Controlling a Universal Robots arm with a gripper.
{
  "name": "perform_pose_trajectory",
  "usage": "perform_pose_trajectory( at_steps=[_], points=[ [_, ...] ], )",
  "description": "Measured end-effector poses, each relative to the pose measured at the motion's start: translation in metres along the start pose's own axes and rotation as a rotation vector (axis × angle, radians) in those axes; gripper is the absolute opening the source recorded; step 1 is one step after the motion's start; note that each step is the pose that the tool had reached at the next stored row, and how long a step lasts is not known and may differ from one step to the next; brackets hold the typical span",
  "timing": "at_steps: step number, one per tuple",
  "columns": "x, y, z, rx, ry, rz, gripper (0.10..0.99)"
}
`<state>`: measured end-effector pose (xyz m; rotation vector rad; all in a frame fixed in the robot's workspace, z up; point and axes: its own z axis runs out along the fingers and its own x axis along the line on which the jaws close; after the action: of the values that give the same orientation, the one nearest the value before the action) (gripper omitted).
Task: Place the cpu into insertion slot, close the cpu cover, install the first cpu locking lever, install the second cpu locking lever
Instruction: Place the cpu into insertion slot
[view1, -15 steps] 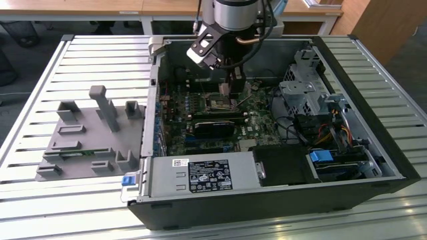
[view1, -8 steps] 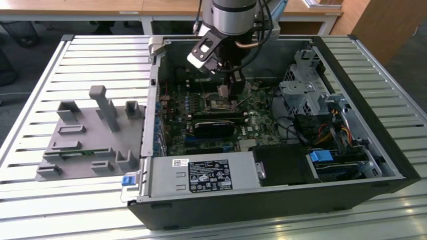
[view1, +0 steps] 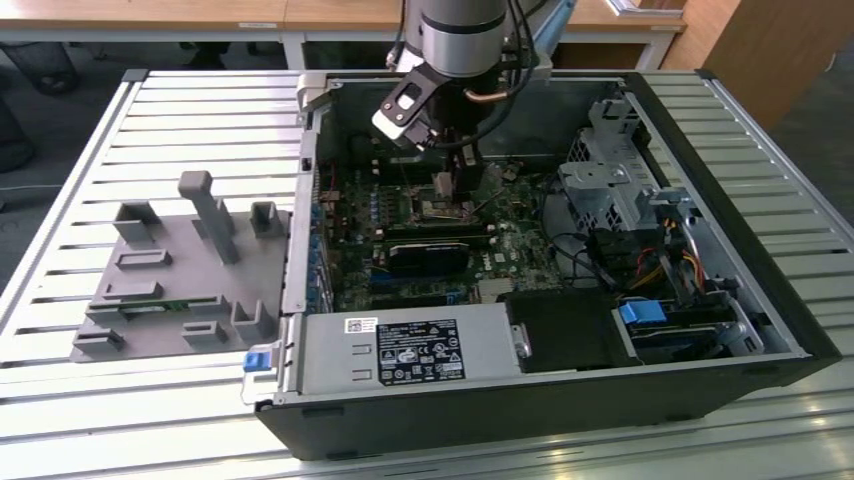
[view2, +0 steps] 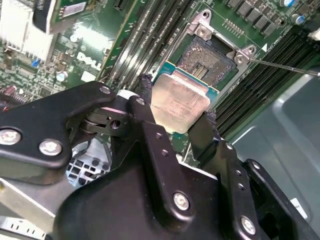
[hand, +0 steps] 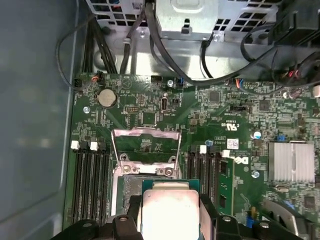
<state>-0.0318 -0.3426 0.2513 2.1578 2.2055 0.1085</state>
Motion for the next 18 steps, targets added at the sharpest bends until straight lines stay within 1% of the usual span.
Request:
perform_pose_trajectory(
  at_steps=[5,10,13,15,18],
  points=[
    [0.0008,-0.0056,0.0083,0.0,-0.0003,0.001,0.541],
    [0.0048,-0.0063,0.0152,0.0,-0.0041,0.002,0.541],
    [0.0075,-0.0067,0.0195,0.0,-0.006,0.017,0.541],
    [0.0084,-0.0073,0.0221,0.0,-0.0068,0.026,0.541],
    [0.0094,-0.0085,0.0254,0.0,-0.0068,0.027,0.541]
  ],
)
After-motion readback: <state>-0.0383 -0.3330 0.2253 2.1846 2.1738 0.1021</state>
